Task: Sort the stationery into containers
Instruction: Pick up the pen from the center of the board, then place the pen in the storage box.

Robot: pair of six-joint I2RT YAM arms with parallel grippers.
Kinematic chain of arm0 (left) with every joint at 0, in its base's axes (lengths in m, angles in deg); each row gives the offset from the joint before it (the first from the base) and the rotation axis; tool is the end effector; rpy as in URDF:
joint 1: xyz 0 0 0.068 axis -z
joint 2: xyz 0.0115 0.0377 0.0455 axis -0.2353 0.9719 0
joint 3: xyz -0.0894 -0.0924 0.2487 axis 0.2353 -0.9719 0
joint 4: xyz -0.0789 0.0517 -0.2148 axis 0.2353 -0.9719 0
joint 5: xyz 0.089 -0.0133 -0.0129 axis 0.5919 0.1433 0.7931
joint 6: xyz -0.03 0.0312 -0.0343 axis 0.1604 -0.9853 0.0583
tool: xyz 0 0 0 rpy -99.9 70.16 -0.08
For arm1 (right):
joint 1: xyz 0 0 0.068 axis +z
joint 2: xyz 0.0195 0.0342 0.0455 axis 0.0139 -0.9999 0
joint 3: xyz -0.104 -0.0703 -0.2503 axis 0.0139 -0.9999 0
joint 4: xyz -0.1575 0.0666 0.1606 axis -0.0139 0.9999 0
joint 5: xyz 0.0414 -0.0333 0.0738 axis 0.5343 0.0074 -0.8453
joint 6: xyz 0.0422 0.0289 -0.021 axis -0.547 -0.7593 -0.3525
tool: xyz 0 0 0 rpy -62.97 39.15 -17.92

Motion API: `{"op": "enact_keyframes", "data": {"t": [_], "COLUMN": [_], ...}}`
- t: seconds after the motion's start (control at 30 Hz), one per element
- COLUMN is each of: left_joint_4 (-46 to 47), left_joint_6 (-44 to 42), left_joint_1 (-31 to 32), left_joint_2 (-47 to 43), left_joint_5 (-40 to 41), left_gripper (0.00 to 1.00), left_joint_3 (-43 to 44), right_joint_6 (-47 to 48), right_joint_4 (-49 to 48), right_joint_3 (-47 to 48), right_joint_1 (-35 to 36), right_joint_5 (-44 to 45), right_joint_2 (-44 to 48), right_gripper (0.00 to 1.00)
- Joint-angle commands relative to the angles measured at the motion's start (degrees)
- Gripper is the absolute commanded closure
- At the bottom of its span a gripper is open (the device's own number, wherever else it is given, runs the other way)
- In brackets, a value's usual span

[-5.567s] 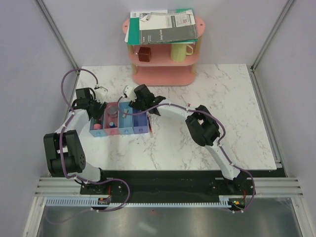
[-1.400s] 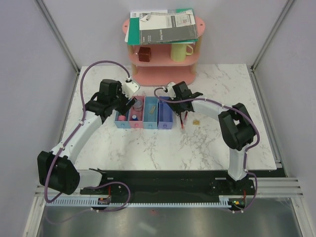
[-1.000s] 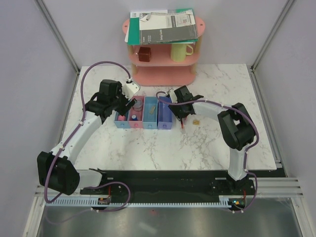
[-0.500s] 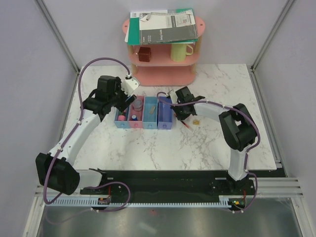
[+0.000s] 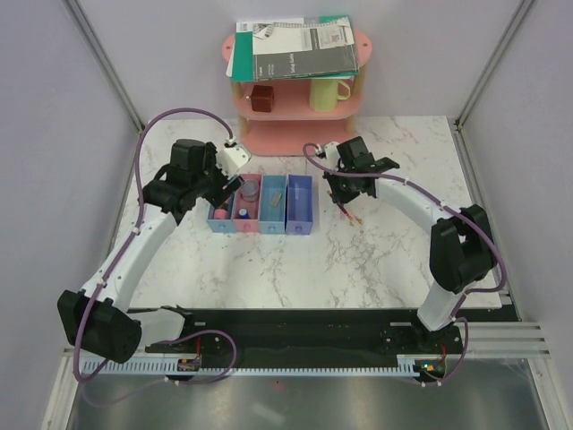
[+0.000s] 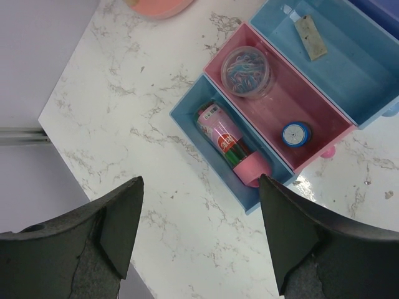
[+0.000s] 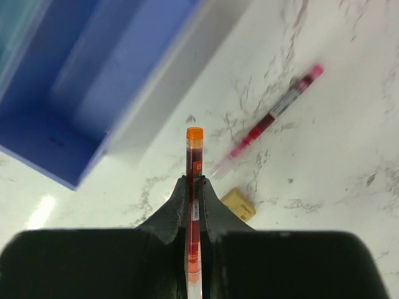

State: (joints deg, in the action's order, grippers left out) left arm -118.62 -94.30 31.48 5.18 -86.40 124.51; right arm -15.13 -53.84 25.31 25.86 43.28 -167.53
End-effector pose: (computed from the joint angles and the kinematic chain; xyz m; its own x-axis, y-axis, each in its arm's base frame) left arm 0.2305 -0.0755 0.3532 -0.2521 0.7182 -0.6485 0.6098 0.6383 0.4699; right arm 0.3136 0.1615 0.2570 -0.6756 -0.4755 -0.5634 -0.5811 0.8138 0.0099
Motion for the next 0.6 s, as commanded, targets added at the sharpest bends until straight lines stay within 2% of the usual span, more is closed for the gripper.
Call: {"op": "enact_keyframes", "data": {"t": [0.0,0.17,0.33,0.57], "left_joint_4": [-2.1,-3.9,-6.2,-9.0], "left_joint_6": [-2.6,-3.7,-3.8,-3.7], "left_joint_1": [0.3,0.2,0.3,0.2], "left_joint_2": [-2.7,-3.4,-3.9,-4.8], "left_joint_5": [-2.4,-3.1,-4.3,-4.9], "left_gripper": [0.18,0.18,0.18,0.18], "left_joint_3": [0.8,1.0,2.3,3.5], "right_joint_6": [-6.7,-17.9,-30.8,-34.7], "right_joint_4": [-1.6,-10.1,-23.6,-34.1], "right_joint_3": [7.6,8.1,6.5,8.5], "right_joint_1": [-0.7,-1.2,-1.3,-1.3], "right_joint_5": [-6.0,-16.5,-21.7,-21.5], "right_joint_2": [3.2,1.7,-2.1,-10.5], "right_gripper": [1.00,1.00,1.00,1.00]}}
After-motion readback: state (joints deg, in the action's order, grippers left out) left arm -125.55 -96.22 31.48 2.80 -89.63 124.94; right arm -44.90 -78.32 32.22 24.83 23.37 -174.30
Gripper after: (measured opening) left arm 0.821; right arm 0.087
